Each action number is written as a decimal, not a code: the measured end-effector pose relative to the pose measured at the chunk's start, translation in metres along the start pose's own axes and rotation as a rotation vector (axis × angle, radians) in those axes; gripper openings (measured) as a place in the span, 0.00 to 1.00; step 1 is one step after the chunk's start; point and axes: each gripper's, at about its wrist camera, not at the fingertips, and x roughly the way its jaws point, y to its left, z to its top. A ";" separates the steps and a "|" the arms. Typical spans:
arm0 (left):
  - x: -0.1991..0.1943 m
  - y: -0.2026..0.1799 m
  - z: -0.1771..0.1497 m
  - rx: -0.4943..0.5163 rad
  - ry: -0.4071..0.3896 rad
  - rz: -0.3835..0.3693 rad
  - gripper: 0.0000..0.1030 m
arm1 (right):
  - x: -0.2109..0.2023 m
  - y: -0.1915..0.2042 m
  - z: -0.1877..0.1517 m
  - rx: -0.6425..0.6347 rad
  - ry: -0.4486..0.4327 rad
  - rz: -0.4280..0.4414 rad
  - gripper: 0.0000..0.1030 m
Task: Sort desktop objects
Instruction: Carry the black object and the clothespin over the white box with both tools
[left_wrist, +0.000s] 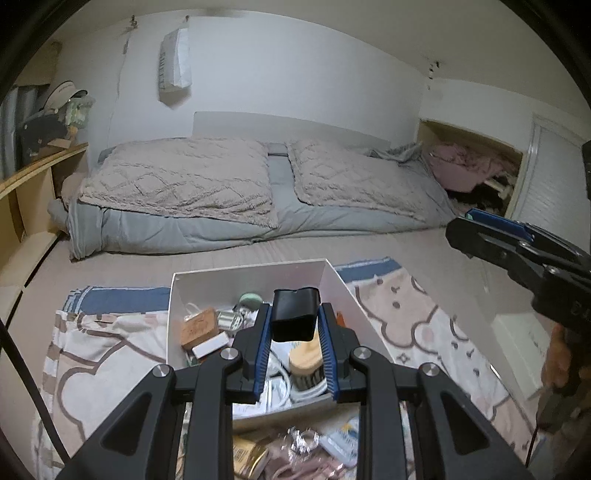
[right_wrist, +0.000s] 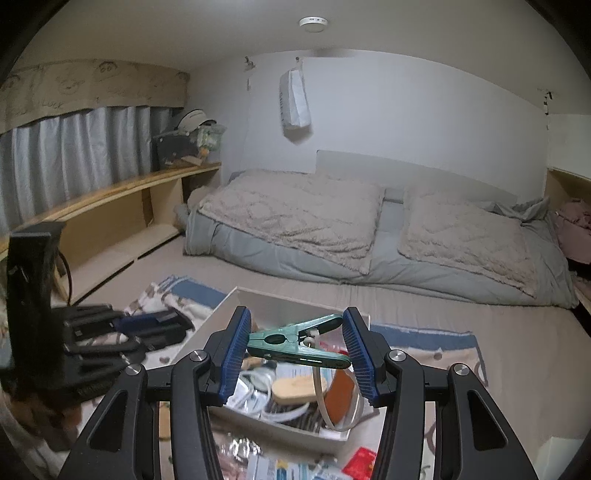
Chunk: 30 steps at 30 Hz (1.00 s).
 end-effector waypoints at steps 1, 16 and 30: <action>0.005 0.001 0.001 -0.013 -0.007 -0.003 0.24 | 0.003 0.000 0.002 0.002 0.000 -0.001 0.51; 0.087 0.055 -0.022 -0.140 0.027 0.087 0.24 | 0.086 -0.015 -0.019 0.144 0.077 0.006 0.51; 0.138 0.092 -0.035 -0.170 0.112 0.179 0.24 | 0.153 -0.040 -0.049 0.166 0.182 -0.006 0.51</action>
